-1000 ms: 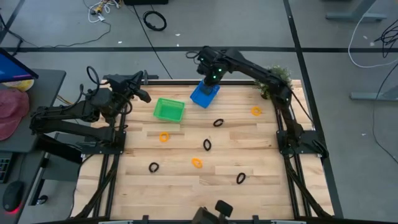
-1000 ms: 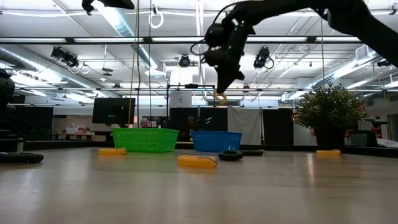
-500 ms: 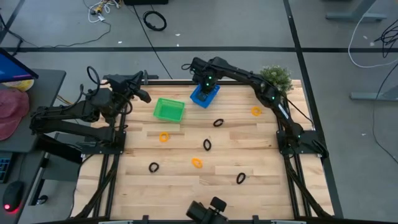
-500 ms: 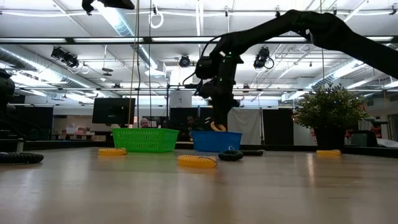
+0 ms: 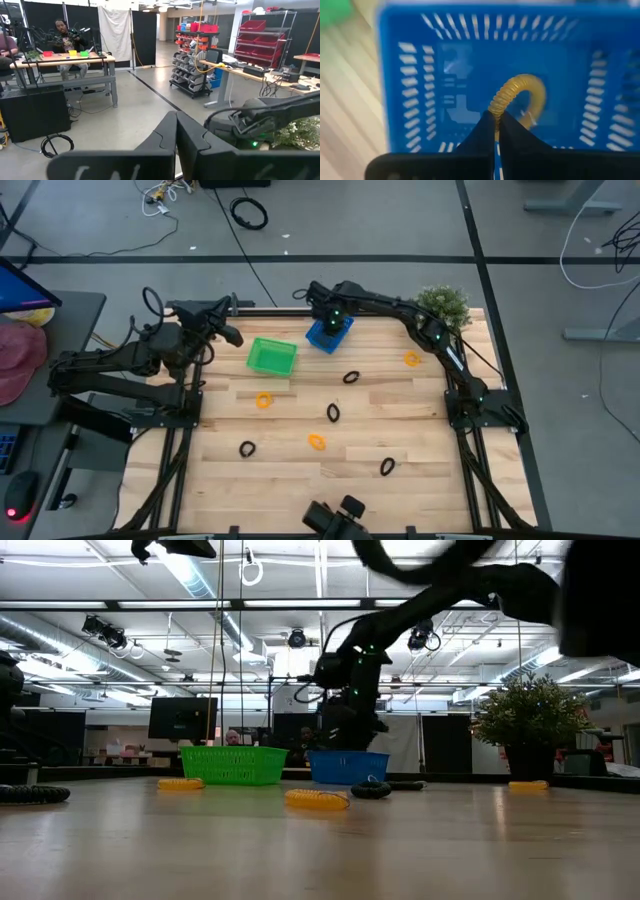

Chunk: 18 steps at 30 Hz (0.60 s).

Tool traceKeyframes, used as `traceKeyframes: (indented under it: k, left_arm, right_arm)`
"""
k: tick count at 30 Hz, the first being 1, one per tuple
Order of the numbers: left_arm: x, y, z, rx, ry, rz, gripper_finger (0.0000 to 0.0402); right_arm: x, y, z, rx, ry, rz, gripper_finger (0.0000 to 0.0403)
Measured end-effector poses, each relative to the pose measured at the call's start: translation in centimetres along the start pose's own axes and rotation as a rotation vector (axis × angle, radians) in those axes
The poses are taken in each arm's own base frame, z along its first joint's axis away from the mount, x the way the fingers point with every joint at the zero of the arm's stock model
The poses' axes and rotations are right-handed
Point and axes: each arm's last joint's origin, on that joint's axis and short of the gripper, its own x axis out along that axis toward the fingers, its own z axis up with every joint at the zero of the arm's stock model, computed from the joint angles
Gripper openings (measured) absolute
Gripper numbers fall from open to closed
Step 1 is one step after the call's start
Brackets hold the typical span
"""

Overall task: Sort spring keychains into baskets
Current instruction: Put the yellow spring keychain into the blue basket

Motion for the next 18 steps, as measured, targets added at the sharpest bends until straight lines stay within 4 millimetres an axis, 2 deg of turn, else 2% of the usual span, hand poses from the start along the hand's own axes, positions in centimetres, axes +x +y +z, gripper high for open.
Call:
traceKeyframes:
  k: [2,6,18]
  left_arm:
    - [0.0,0.0,-0.01,0.002,0.001,0.0,0.0005]
    - [0.0,0.0,-0.05,0.005,0.003,0.0,0.0005]
    - [0.0,0.01,-0.05,0.007,0.003,0.0,0.0005]
  right_arm:
    - [0.51,-0.05,-0.06,0.0,-0.008,-0.002,0.0]
    - [-0.01,-0.13,0.15,-0.004,-0.039,-0.019,0.0]
    - [0.07,-0.11,0.17,-0.002,-0.039,-0.016,0.0027]
